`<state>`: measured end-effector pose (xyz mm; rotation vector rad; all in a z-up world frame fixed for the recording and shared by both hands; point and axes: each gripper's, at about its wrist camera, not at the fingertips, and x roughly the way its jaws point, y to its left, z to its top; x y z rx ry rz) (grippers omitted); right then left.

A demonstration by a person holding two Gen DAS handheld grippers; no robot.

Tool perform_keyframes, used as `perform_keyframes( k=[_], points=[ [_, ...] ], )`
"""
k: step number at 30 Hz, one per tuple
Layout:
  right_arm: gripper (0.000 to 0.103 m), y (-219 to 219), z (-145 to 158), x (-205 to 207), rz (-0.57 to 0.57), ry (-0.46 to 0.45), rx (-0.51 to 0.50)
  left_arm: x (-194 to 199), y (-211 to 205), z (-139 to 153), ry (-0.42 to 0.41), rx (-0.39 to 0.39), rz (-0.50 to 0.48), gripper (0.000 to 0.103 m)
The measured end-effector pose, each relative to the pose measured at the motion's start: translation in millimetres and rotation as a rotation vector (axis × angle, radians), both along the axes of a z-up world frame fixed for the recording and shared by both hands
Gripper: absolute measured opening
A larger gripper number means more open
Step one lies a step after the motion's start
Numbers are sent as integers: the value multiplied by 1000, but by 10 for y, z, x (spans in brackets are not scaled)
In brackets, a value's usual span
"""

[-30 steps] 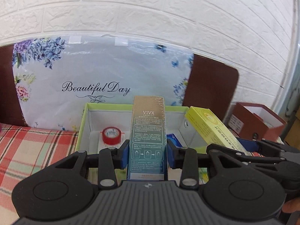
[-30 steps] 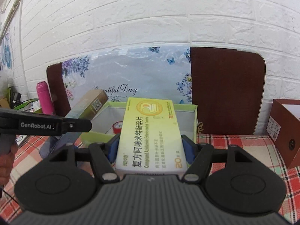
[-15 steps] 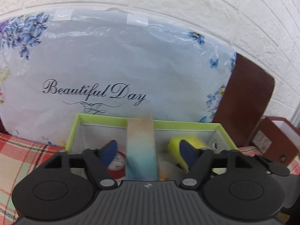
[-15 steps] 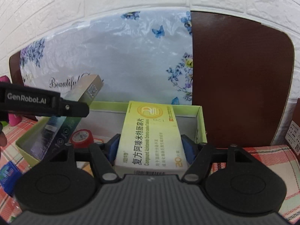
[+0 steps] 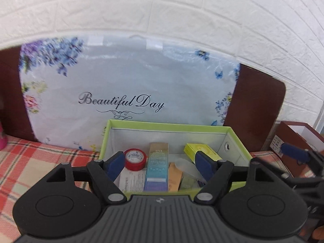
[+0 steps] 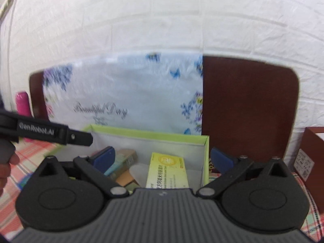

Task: Organize objects
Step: 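Lower VIVX box with left gripper while right lowers yellow box into green box, then grasp pink-cuffed glove with left gripper while right grasps wooden block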

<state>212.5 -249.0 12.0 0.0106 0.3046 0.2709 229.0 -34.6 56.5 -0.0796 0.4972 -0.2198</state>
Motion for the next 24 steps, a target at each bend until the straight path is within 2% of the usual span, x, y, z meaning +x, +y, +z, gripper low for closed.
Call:
perform_keyframes(
  k=[3,6,11,15,18,24],
  points=[
    [103,-120,110,-400,-12,-32,44,-408,-20,-11,4,39,9,81],
    [103,-211,122,-819,-16,-43,68,-847,7,-128,-9,25,-2,81],
    [103,-251,-102,-1391,-31,-13,62,-1366,13,-407,28,-2,-15,81],
    [103,-225,-393,-1672,-51,66,62,-1600,42,-663,76,-24,-1,81],
    [103,-189,-609,-1799,-58,140,78,-1695,55,-846,105,9,-1,81],
    [103,-123,-848,-1930,-48,222,100,-1688,174,-1041,135,16,26,81]
  ],
)
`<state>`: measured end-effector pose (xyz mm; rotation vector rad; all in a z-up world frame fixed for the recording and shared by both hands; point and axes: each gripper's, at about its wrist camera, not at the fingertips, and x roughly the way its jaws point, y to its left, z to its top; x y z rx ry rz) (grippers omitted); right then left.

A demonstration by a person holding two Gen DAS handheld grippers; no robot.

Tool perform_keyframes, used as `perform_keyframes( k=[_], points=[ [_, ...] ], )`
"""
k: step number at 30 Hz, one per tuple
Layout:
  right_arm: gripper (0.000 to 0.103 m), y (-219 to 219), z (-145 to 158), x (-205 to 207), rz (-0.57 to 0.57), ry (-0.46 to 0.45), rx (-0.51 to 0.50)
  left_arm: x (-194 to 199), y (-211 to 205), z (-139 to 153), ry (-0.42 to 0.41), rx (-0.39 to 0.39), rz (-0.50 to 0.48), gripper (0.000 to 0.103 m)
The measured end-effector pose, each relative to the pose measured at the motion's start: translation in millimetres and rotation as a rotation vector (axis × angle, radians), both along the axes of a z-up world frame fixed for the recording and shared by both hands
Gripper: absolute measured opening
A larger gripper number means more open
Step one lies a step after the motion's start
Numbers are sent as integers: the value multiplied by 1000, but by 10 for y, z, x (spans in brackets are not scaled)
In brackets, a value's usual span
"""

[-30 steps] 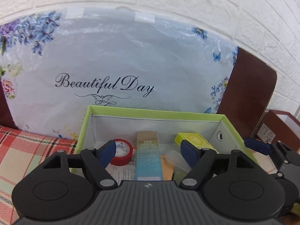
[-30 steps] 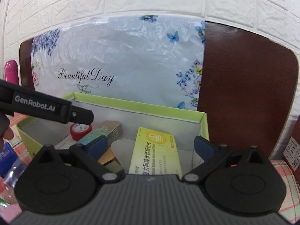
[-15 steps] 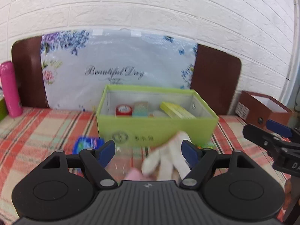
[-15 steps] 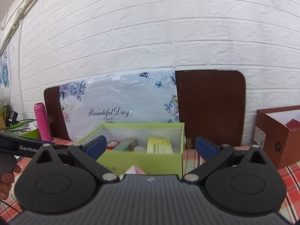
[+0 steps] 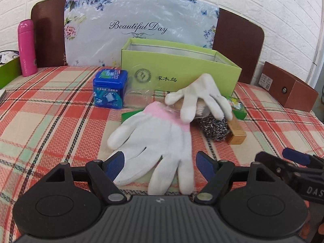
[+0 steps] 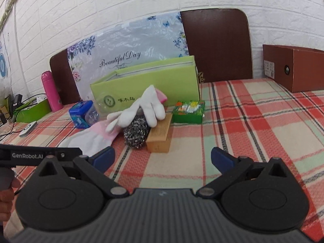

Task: Organize objects
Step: 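Grasp pink-cuffed glove with left gripper while right grasps wooden block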

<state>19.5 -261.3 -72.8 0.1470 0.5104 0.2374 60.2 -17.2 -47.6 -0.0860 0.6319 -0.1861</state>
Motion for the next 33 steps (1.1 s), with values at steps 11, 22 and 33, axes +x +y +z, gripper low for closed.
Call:
perform_keyframes(
  k=[11,22,33],
  points=[
    [94,98,-40,121,-13,68,-90,328,-55,-95,51,59,-64,23],
    [57,299,-78,680,23,95,-156,-417,-42,2,119,-22,-265,12],
    [30,-57,-13,77,65,138,-96,-548,-110,40,111,-31,-312,15]
  ],
)
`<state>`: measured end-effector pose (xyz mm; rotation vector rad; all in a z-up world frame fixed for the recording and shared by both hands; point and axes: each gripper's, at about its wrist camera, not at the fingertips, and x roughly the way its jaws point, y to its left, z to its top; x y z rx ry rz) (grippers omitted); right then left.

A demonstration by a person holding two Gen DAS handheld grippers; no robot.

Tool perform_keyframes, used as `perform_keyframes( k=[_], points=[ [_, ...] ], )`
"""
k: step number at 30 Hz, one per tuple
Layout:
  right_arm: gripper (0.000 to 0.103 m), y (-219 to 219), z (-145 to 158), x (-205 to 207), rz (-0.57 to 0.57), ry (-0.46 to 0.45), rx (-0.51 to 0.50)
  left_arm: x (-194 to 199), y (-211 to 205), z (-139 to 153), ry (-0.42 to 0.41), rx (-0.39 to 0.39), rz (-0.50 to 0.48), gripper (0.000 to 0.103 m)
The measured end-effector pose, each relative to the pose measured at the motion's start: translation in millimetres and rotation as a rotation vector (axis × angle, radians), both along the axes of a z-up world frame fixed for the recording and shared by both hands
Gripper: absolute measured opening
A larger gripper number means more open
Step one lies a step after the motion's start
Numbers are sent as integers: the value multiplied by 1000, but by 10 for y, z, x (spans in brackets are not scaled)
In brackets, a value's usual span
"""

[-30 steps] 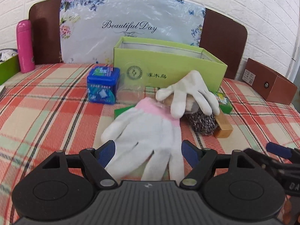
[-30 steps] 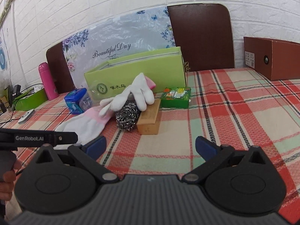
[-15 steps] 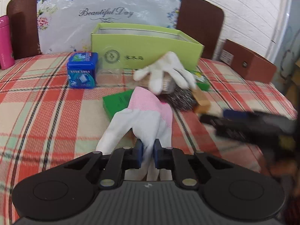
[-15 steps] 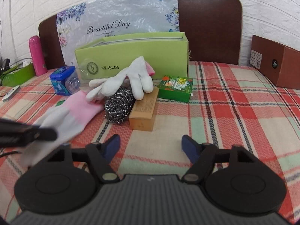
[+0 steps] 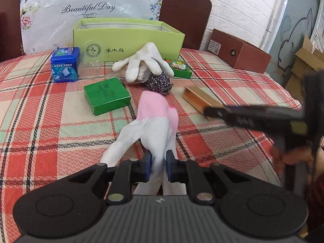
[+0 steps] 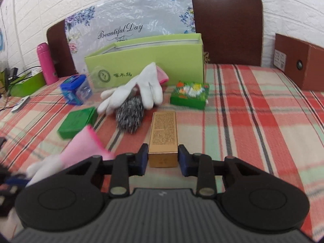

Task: Organize objects
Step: 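Grasp pink-cuffed glove with left gripper while right grasps wooden block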

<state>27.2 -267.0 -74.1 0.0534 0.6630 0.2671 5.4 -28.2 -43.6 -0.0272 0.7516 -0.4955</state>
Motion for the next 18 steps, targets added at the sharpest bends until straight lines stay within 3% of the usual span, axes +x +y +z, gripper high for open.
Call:
perform_keyframes(
  k=[4,6,8,13,14,15,17,18],
  points=[
    [31,-134,45,-320,18,24,15,-72,17,132,-45,-7,0,31],
    [32,-126,79,-358,15,3,10,-77,5,191,-90,0,16,67],
    [39,-98,109,-342,8,-17,5,-32,-28,189,-130,37,56,77],
    [44,12,94,-337,13,-39,-27,263,-95,0,-26,76,75,77],
    [44,26,83,-345,14,-40,-40,275,-99,-30,-11,69,71,72],
    [44,29,68,-349,15,-37,-45,269,-94,-46,-4,53,68,57],
    [44,20,42,-338,11,-21,-36,246,-86,-43,8,27,53,38],
    [44,22,23,-324,8,-14,-37,234,-89,-39,11,21,50,38]
  ],
)
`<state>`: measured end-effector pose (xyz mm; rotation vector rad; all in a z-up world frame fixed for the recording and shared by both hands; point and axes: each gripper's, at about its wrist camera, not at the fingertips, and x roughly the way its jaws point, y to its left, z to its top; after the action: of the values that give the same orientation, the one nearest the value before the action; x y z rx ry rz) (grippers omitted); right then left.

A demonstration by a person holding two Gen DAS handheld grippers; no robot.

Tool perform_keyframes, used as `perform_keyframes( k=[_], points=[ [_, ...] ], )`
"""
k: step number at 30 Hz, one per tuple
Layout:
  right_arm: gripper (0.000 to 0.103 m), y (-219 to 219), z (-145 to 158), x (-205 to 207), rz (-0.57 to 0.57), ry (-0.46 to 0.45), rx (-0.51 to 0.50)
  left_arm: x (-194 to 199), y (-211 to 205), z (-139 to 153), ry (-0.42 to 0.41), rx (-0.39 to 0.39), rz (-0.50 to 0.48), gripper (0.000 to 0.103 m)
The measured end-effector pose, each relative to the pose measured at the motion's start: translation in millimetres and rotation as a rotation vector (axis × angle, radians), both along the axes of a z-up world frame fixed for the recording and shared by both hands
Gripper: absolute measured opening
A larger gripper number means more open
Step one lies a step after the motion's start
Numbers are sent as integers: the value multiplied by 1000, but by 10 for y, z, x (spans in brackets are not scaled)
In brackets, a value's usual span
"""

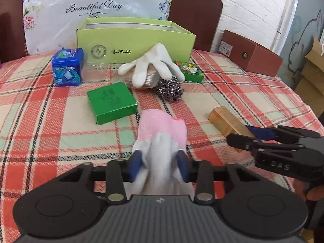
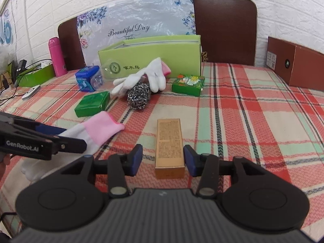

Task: Organize objects
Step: 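Grasp pink-cuffed glove with left gripper while right grasps wooden block, then carry glove with left gripper while right carries wooden block into green box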

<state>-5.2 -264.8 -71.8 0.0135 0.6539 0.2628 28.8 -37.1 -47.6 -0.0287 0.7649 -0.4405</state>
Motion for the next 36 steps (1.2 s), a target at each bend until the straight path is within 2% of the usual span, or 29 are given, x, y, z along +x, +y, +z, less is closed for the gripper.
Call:
perform_keyframes(
  k=[3,5,8,13,15,20,24,31,36],
  points=[
    [44,29,-30,40,0,8,-7,0,-13,7,2,-12,-2,38],
    [44,55,-45,61,-1,6,-17,19,-37,-9,8,-16,3,45],
    [44,68,-74,102,-5,12,-19,23,-87,-18,5,-12,-6,45],
    [41,89,-83,140,-9,8,-28,31,-80,-19,14,-20,-7,23],
    [30,85,-88,149,-14,8,-26,30,-71,-16,14,-21,-4,13],
    [30,87,-77,146,-10,5,-24,12,-59,37,8,-59,-16,8],
    [30,65,0,129,14,0,26,15,-43,167,-19,-88,-34,8],
    [30,58,330,212,47,-90,75,178,16,549,-105,-108,-59,8],
    [30,59,573,412,64,-162,86,410,75,848,-179,-96,-38,8]
  ],
)
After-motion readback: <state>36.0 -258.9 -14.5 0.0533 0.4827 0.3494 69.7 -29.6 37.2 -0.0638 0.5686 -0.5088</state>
